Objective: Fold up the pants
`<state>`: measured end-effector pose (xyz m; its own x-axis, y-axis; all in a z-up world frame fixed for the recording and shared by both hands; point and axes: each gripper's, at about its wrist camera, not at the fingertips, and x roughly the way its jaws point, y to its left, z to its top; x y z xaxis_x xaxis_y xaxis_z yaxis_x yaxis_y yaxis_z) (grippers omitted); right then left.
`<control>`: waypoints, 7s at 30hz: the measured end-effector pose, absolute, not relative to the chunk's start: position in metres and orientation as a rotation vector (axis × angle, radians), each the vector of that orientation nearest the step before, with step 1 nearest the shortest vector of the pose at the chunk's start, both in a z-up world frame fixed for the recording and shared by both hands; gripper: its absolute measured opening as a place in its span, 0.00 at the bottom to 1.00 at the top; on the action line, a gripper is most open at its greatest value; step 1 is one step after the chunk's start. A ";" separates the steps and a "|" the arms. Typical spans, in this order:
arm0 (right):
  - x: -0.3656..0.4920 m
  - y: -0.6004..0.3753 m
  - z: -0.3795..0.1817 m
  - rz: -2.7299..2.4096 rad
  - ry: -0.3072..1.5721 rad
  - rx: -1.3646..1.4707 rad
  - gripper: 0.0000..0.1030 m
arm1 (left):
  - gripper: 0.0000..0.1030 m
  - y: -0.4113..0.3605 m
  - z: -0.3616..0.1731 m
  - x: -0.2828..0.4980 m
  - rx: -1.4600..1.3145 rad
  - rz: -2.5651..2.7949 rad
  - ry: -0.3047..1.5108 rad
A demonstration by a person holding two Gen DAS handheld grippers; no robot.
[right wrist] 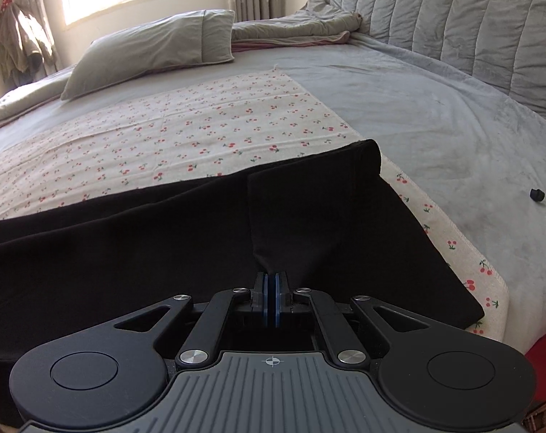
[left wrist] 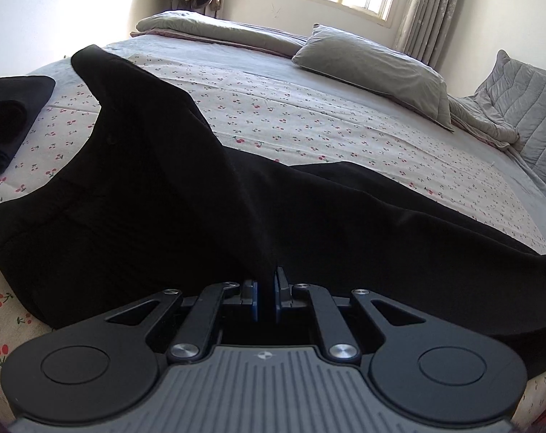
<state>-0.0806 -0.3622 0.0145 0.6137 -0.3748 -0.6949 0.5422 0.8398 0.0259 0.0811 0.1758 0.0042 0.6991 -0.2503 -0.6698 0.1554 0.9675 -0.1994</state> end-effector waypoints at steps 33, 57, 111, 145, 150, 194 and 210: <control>-0.016 -0.364 -0.009 -0.517 0.825 -0.031 0.51 | 0.90 -0.027 0.005 0.035 0.352 -0.934 0.604; -0.154 -0.495 -0.002 -0.495 0.592 0.715 0.17 | 0.37 -0.089 -0.025 0.029 0.409 -1.123 0.597; -0.113 -0.426 0.036 -0.589 0.628 0.308 0.74 | 0.96 -0.054 0.009 0.041 0.285 -0.964 0.533; 0.006 -0.144 0.003 0.242 0.682 0.011 0.87 | 1.00 0.187 0.016 0.093 -0.006 -0.053 0.696; 0.001 -0.111 -0.001 0.351 0.655 -0.067 0.87 | 0.98 0.236 0.023 0.089 -0.164 0.070 0.666; -0.006 0.004 -0.011 0.817 0.636 -0.286 0.01 | 0.03 0.293 0.028 0.068 -0.442 0.202 0.675; -0.013 -0.013 -0.003 0.906 0.756 -0.275 0.18 | 0.35 0.287 0.018 0.036 -0.236 0.271 0.776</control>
<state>-0.0132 -0.0129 -0.0028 0.3844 0.6083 -0.6944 -0.7920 0.6037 0.0905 0.0360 0.2873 0.0182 0.6822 0.1529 -0.7150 -0.3253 0.9393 -0.1094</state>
